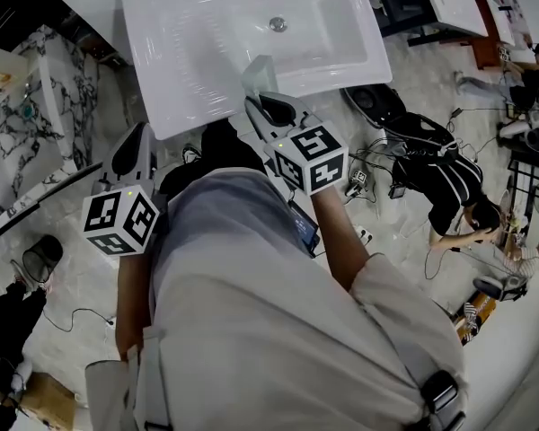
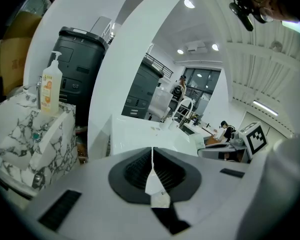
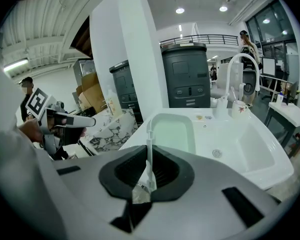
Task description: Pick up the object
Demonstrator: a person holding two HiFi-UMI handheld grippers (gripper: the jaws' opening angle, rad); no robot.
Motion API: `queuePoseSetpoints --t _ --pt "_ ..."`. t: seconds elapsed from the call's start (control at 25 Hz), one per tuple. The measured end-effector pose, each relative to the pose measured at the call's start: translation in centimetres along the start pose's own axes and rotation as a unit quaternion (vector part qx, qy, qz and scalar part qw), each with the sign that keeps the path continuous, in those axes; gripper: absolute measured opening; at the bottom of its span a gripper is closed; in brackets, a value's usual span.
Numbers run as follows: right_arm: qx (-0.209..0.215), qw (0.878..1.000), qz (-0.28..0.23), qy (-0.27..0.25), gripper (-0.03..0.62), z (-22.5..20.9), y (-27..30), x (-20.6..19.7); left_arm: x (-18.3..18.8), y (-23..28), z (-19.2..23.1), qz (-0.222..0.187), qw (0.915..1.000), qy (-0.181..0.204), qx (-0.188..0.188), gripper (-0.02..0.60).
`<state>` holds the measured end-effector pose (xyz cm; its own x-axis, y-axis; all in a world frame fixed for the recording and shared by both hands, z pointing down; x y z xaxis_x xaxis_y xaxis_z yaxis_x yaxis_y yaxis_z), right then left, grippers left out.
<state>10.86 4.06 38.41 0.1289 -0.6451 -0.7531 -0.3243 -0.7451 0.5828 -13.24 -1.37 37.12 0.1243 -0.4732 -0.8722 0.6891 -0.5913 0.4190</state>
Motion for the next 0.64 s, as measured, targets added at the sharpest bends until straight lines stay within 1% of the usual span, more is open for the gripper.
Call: queuePoseSetpoints --t 0.16,0.44,0.64 --pt "0.008 1.000 -0.001 0.021 0.034 0.03 0.13 0.07 -0.22 0.29 0.05 0.005 0.9999 -0.008 -0.005 0.006" --pt "0.005 1.000 0.007 0.011 0.034 0.26 0.42 -0.36 -0.70 0.54 -0.04 0.012 0.9999 -0.009 -0.007 0.005" --pt "0.001 1.000 0.004 0.009 0.032 -0.16 0.37 0.04 -0.60 0.78 -0.01 0.011 0.9998 -0.014 -0.002 0.005"
Point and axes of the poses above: the fingertips, and each gripper's own axes: y forward along the fingers, z to its left, x out of its top, the point moved 7 cm from there along -y, backward along the fingers, and after that the axes turned 9 degrees about y, right-handed, at the moved point
